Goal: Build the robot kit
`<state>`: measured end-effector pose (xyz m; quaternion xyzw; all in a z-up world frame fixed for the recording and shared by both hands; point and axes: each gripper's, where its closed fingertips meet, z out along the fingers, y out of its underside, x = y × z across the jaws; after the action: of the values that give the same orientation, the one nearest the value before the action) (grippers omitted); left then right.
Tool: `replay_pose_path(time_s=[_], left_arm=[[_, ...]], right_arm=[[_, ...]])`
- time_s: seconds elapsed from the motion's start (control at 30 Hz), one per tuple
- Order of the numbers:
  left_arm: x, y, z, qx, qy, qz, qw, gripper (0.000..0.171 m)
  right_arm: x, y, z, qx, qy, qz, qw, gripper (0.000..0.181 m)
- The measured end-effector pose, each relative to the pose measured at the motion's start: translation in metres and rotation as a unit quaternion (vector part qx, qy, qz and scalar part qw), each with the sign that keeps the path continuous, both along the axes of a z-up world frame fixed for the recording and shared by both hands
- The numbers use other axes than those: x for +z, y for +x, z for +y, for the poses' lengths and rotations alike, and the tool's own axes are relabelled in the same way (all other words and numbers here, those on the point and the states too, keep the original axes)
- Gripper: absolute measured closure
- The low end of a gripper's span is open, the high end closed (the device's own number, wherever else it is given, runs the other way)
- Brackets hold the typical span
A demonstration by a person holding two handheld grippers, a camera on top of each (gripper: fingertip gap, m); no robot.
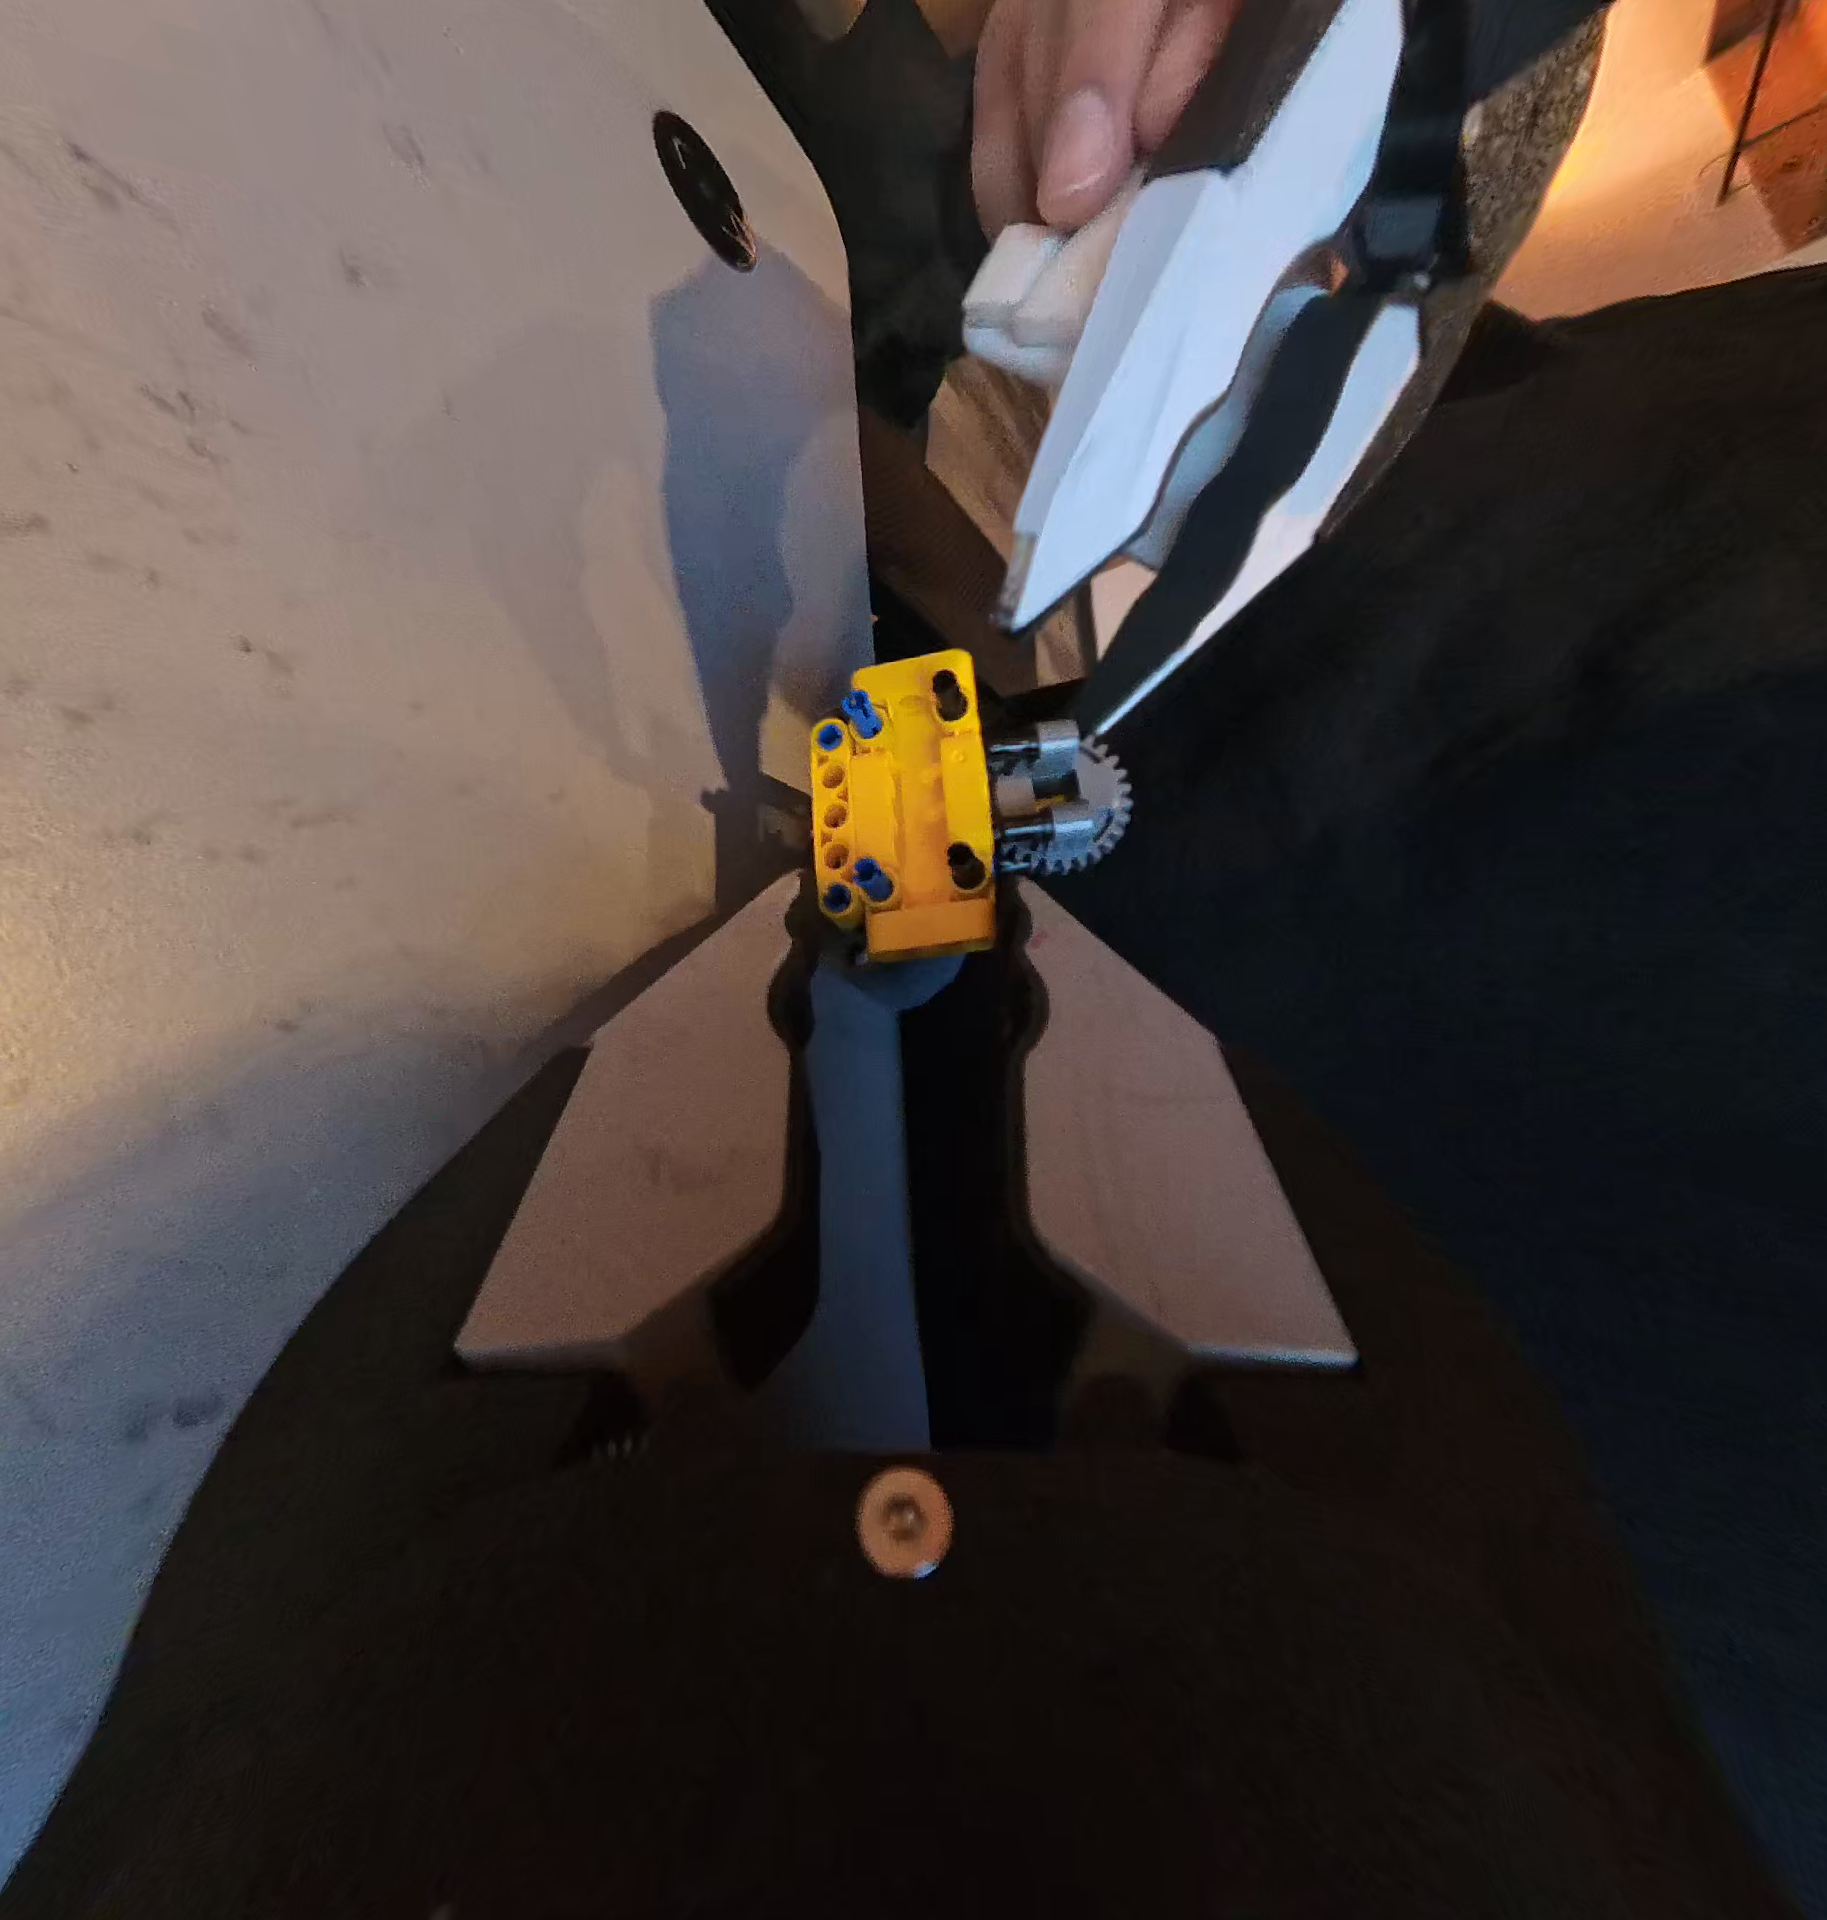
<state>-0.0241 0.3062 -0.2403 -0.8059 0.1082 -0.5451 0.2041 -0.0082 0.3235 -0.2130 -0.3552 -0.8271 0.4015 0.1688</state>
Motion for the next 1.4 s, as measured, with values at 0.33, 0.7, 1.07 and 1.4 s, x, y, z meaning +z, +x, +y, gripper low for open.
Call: replay_pose_path(time_s=[0.33,0.7,1.07,1.4], left_arm=[[-0.002,0.011,-0.006,-0.027,-0.012,-0.011,1.000,0.139],[-0.001,0.014,-0.008,-0.030,0.005,0.008,1.000,0.139],[-0.007,0.020,-0.009,-0.027,0.049,0.064,0.996,0.139],[0.008,0.023,-0.015,-0.015,0.026,-0.033,0.999,0.114]], right_arm=[[0.003,-0.001,-0.016,0.056,-0.054,-0.019,0.997,0.139],[-0.012,0.007,-0.025,0.120,-0.017,-0.060,0.991,0.148],[-0.013,0.008,-0.028,0.108,-0.051,-0.081,0.990,0.151],[-0.013,0.010,-0.031,0.115,-0.050,-0.065,0.990,0.151]])
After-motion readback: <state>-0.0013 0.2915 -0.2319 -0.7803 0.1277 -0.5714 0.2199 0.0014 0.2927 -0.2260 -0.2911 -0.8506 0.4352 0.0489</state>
